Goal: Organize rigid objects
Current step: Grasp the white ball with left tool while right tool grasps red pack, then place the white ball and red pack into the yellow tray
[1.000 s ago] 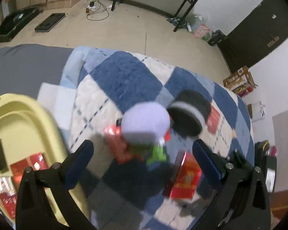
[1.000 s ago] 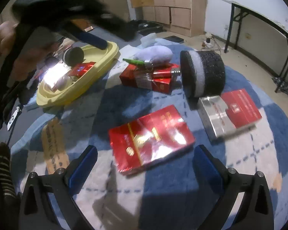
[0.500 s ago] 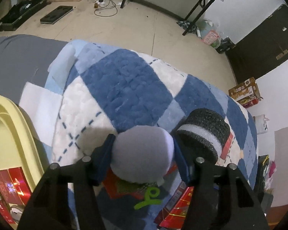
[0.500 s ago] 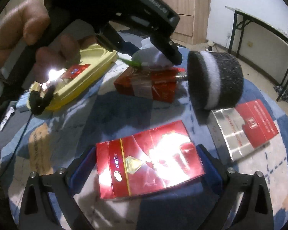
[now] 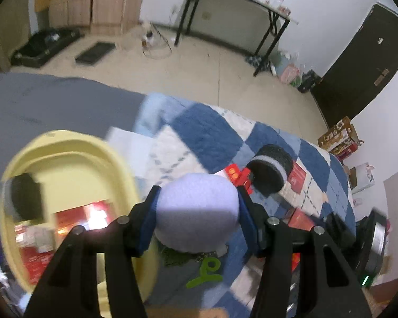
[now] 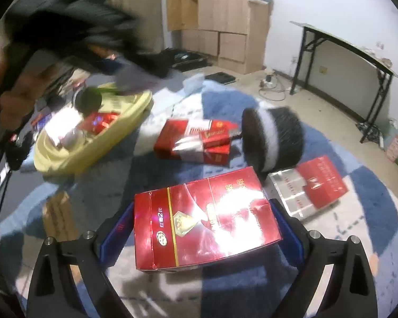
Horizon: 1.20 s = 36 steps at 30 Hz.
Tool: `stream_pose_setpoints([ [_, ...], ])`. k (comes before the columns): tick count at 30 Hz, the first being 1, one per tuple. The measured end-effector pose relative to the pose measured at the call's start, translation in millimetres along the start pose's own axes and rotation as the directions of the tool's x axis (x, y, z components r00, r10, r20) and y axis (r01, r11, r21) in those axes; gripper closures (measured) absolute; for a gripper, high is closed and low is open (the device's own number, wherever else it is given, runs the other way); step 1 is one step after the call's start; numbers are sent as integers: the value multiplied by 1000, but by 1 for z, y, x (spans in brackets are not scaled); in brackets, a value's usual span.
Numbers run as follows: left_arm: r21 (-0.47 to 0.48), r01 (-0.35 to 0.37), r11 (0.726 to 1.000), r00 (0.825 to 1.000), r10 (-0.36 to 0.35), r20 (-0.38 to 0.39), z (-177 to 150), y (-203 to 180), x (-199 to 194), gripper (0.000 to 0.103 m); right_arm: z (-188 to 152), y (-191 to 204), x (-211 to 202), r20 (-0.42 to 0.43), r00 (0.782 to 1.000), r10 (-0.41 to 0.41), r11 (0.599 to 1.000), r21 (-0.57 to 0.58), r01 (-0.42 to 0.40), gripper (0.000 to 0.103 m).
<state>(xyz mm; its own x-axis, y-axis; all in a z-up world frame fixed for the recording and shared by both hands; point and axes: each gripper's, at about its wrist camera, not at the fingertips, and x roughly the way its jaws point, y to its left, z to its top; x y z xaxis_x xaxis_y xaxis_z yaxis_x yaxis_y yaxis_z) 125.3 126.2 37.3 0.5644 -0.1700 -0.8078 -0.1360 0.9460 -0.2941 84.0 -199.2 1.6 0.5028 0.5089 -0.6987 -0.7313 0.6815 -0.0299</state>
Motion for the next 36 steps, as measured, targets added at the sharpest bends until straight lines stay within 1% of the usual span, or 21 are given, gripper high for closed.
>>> stream_pose_setpoints([
  [1, -1, -3, 1000, 1000, 3, 14, -6, 9, -15, 46, 2, 2, -7, 12, 1000, 1, 1000, 17, -1, 6],
  [3, -9, -20, 1000, 999, 21, 35, -17, 31, -42, 46, 8, 13, -28, 71, 997, 26, 999, 29, -28, 6],
  [7, -38, -83, 996, 993, 86, 80, -29, 71, -86, 46, 22, 52, -58, 134, 991, 25, 999, -42, -20, 7],
  [8, -46, -95, 994, 991, 99, 89, -30, 80, -93, 46, 24, 60, -62, 140, 990, 29, 998, -54, -22, 7],
  [10, -62, -142, 988, 981, 149, 126, -33, 102, -114, 46, 32, 83, -68, 141, 989, 47, 996, -81, -36, 7],
  [13, -104, -147, 984, 977, 161, 139, -36, 127, -126, 46, 40, 105, -68, 141, 988, 68, 993, -107, -53, 7],
  [14, -104, -165, 981, 973, 179, 146, -36, 133, -127, 46, 45, 112, -65, 138, 988, 73, 992, -109, -58, 7],
  [16, -95, -194, 976, 966, 207, 156, -40, 141, -124, 46, 59, 126, -57, 131, 988, 84, 992, -101, -71, 7],
  [17, -99, -197, 975, 965, 211, 155, -43, 147, -122, 46, 66, 126, -47, 126, 988, 88, 992, -97, -76, 7],
  [20, -103, -199, 975, 971, 210, 112, -48, 163, -101, 46, 92, 141, -24, 100, 991, 88, 993, -85, -79, 7],
  [21, -92, -207, 974, 973, 215, 84, -50, 169, -89, 46, 98, 143, -13, 85, 993, 83, 993, -89, -76, 7],
  [24, -99, -228, 969, 972, 232, 33, -54, 187, -67, 46, 119, 153, 28, 29, 998, 61, 995, -87, -58, 7],
  [27, -137, -205, 969, 978, 208, 9, -55, 204, -53, 46, 138, 163, 70, -25, 999, 40, 996, -77, -41, 7],
  [29, -151, -171, 974, 984, 175, 14, -56, 211, -43, 46, 148, 173, 100, -61, 998, 33, 997, -72, -38, 7],
  [33, -142, -182, 973, 983, 178, -40, -57, 213, -18, 46, 156, 183, 140, -94, 995, 38, 996, -76, -45, 8],
  [36, -114, -198, 973, 980, 192, -61, -57, 212, -4, 46, 157, 191, 166, -110, 993, 35, 994, -100, -46, 8],
])
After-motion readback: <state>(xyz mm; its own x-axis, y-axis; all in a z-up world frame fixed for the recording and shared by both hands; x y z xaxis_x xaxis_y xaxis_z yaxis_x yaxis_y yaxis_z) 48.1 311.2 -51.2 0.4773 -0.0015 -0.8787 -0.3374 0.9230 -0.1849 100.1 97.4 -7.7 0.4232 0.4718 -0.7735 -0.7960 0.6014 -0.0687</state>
